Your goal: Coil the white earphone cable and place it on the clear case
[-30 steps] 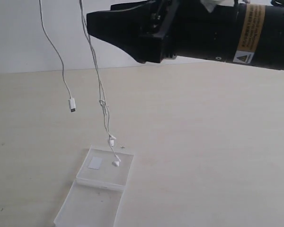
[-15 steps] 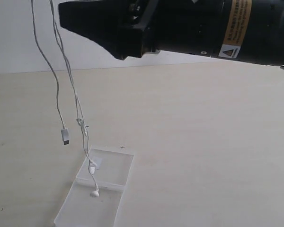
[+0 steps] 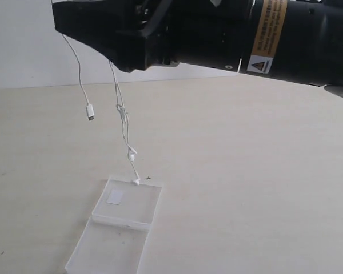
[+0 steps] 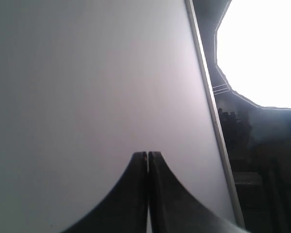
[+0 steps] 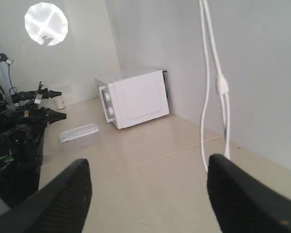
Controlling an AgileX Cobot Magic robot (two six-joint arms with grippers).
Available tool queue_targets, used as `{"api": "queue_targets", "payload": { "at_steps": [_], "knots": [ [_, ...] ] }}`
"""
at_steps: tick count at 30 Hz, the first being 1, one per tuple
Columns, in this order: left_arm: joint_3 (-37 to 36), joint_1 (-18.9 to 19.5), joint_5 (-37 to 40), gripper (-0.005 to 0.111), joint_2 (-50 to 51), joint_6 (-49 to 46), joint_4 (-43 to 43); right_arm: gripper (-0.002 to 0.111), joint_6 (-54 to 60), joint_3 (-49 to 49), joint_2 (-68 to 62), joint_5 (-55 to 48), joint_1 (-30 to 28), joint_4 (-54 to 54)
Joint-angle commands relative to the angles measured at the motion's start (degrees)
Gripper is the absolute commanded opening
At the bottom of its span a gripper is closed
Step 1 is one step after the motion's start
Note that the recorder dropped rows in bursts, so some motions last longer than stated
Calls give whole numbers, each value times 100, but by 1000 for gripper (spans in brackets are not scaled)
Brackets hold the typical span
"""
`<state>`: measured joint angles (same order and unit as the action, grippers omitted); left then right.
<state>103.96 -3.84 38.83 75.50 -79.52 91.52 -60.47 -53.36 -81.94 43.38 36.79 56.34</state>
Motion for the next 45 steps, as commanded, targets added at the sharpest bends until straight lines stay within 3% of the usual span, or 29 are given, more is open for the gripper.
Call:
{"api": "queue_targets", "payload": {
  "at_steps": [1,8,20,26,29,33,45],
  "knots": [
    [-14,-20,-14,0,-15,21,101,66,614,-40,-15,-202,20,-685],
    [-14,-20,25,0,-15,21,255,66,831,-97,-298,-143,35,-1077],
    [-14,-20,42,0,-15,21,242,66,842,-926,-920,-216,760,-976],
    [-14,-20,42,0,-15,21,230,66,842,-1042,-934,-411,857,-935],
    [-14,-20,42,0,-15,21,230,61,842,-1042,-934,-640,857,-987],
    [-14,-20,42,0,-15,21,230,47,842,-1042,-983,-773,857,-934],
    [-14,-20,42,0,-15,21,230,42,903,-1042,-1032,-773,857,-970]
  ]
}}
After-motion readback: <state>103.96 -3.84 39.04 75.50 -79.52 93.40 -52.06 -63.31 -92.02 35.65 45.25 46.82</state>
